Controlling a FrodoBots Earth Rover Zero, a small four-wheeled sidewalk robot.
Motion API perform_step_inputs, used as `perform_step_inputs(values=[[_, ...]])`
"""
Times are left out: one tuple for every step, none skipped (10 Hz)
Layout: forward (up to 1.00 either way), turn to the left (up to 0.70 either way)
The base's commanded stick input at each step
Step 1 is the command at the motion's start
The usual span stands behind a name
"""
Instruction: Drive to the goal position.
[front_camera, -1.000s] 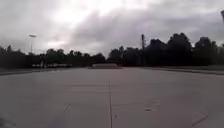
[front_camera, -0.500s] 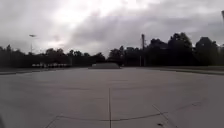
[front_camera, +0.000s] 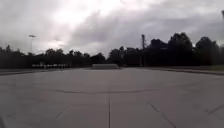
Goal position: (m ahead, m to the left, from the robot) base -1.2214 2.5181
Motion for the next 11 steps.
perform_step_inputs(values=[[0.70, 0.00], [0.70, 0.00], [0.70, 0.00], [0.70, 0.00], [0.70, 0.00], [0.70, 0.00], [0.70, 0.00], [0.70, 0.00], [0.70, 0.00], [0.70, 0.00], [0.70, 0.00]])
